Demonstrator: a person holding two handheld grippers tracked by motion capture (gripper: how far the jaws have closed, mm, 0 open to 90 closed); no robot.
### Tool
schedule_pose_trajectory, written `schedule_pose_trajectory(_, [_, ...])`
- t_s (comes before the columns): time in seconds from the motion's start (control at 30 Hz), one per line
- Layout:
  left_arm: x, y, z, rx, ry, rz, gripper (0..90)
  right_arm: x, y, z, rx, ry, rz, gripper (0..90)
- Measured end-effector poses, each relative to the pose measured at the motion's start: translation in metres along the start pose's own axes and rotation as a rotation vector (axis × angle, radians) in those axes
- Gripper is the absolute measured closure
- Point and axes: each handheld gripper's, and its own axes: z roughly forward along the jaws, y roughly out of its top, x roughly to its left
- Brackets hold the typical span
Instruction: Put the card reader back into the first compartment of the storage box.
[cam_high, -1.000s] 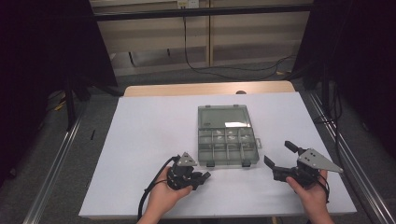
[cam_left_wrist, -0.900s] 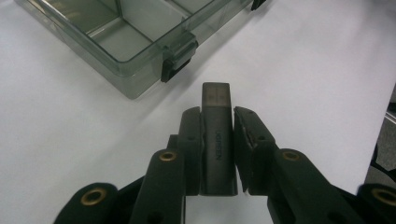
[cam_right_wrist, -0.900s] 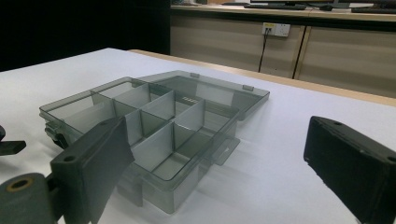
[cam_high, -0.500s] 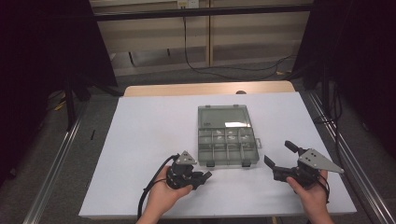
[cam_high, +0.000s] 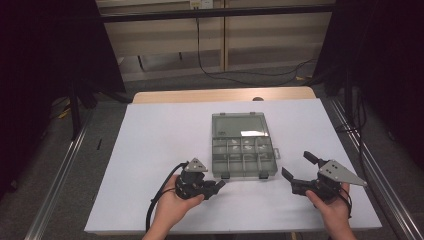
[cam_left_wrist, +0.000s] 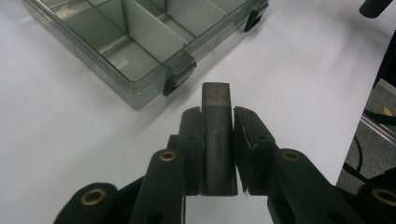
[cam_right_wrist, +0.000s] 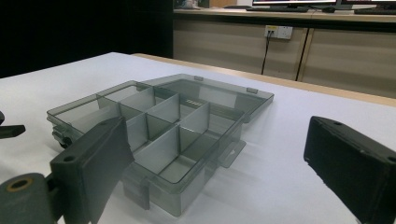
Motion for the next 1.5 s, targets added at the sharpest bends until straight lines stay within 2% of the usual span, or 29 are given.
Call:
schedule_pose_trajectory(0.23, [0.003,0.008,-0.01,-0.033,0.006,-0.019,73.8,0.0,-0.001,0.0,0.005,0.003,0.002,6.4])
schedule_pose_trajectory(0.37, [0.004,0.014,-0.011,-0.035,0.012,-0.029,73.8,0.0,-0.001,0.0,0.002,0.003,0.008,6.4])
schedule_pose_trajectory(0.77, [0.014,0.029,-0.005,-0.036,0.037,-0.063,73.8,-0.001,-0.001,-0.001,0.002,0.001,0.015,6.2])
schedule_pose_trajectory(1.07, [0.019,0.034,-0.003,-0.033,0.052,-0.089,73.8,-0.001,-0.001,0.0,0.003,0.001,0.01,6.3])
schedule_pose_trajectory(1.5, [0.02,0.046,0.001,-0.041,0.066,-0.087,73.8,0.0,-0.002,0.0,0.009,0.007,0.01,6.3])
